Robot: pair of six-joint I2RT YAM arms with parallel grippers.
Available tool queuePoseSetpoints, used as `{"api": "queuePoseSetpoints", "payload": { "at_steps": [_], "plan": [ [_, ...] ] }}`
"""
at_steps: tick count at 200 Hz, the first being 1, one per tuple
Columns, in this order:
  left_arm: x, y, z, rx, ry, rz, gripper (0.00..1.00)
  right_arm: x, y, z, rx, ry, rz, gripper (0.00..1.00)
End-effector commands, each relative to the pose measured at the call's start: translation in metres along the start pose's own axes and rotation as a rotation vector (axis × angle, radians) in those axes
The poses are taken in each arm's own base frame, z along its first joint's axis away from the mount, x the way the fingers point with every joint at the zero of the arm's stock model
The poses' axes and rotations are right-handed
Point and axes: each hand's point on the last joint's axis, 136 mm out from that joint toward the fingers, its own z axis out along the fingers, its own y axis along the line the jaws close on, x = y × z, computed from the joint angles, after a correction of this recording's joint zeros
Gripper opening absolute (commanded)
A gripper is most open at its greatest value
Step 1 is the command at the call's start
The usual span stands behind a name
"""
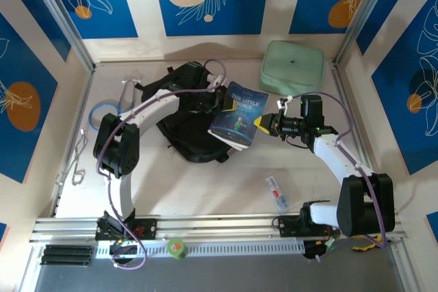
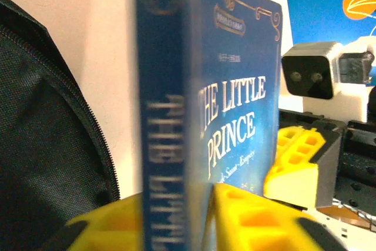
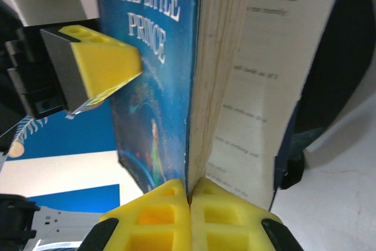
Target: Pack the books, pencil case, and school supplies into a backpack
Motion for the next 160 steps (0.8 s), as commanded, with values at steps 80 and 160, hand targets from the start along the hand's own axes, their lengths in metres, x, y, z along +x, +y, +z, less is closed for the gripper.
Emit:
{"api": "queuePoseSetpoints", "payload": {
  "at_steps": [80,160],
  "plan": [
    [-0.057,0.039,-0.111,-0.234,-0.461,-0.12,0.0,-0.005,-0.009,0.02,0.098,-0.085,0.082,0.85],
    [-0.089,0.03,-0.176,-0.019,-0.915,-0.321,0.0,-0.007,0.058,0.087,-0.104,-0.167,0.203,0.99]
  ]
}}
